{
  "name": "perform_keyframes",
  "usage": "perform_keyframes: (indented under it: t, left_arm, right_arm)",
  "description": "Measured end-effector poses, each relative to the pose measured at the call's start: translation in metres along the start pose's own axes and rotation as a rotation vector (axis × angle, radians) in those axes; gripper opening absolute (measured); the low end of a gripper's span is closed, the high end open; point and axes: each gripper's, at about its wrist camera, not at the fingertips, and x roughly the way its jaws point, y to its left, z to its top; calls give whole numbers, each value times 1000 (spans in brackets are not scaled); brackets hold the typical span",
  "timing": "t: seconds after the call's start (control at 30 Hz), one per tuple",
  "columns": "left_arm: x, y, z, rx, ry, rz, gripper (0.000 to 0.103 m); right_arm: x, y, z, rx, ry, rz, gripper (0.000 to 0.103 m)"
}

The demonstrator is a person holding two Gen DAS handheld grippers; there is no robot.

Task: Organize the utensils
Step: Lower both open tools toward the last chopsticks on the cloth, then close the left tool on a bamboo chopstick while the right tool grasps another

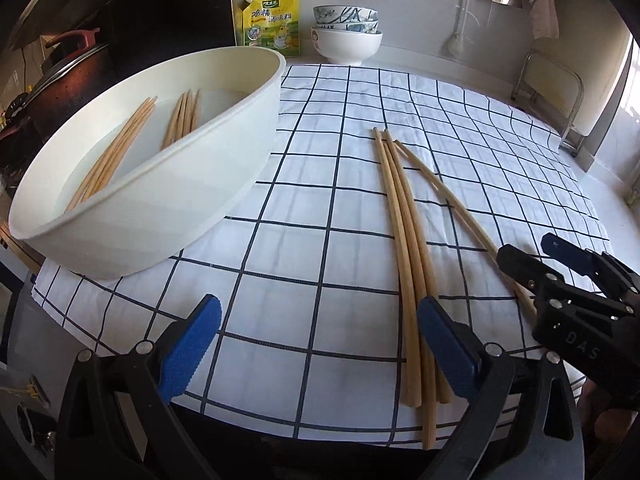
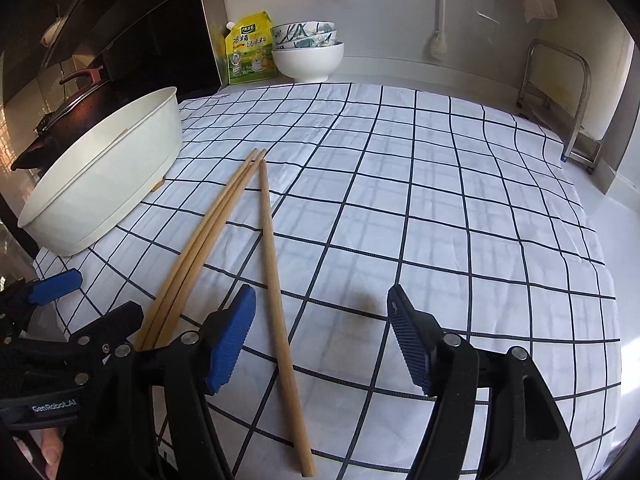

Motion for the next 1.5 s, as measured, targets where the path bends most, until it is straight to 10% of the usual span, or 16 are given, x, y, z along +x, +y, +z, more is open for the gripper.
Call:
perform_keyframes:
  t: [1.17,1.37,1.5]
  left_arm:
    - [22,-8,15,24,-15,72,95]
    - [21,-13,17,31,-17,14,65]
    - [19,-21,18,35,-19,-8,28]
  right_arm:
    - [9,7,-3,-70,1,-91,76]
    - [9,12,-2,-80,0,-54,57]
    - [8,22,-2,-123,-3,-40,17]
